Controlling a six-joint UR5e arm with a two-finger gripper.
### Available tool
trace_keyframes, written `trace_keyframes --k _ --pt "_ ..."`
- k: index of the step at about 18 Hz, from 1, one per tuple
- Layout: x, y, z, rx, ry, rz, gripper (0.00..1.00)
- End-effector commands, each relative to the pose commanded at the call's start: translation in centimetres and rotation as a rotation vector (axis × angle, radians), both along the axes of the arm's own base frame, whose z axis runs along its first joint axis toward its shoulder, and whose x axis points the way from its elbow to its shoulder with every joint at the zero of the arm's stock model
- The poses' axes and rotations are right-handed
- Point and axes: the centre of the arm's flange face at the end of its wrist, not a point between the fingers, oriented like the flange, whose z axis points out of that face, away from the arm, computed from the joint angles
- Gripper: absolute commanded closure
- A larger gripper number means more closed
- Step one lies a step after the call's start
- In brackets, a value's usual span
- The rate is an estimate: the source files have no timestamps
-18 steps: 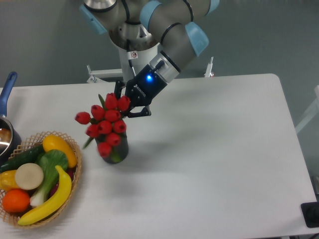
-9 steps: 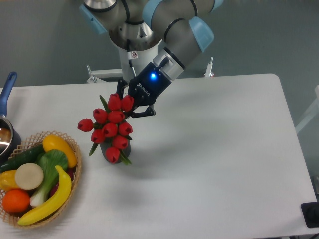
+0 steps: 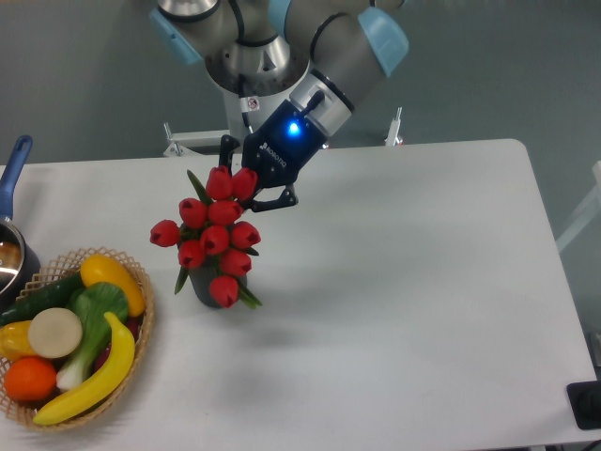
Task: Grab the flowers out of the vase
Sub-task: 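Lift the tulip bouquet up out of the grey vase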
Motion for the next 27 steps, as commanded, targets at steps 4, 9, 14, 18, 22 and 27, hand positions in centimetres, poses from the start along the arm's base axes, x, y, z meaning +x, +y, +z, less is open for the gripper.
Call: trace_keyframes --k 4,9,14,18,22,27 --pt "-0.6 -0.1 2.3 0.010 -0.006 0.028 1.00" --pt "-2.4 -1.2 5.5 0.069 -0.020 0.070 1.00" --pt "-4.3 -2.2 7.9 0.092 0.009 0.107 1.00" --pt "-6.4 -3.8 9.4 0.106 0.053 0.150 1.00" --pt "-8.2 -5.1 11.3 0.112 0.105 0.189 1.00" --pt "-10.2 -6.6 10.1 -0.022 0.192 0.258 1.00"
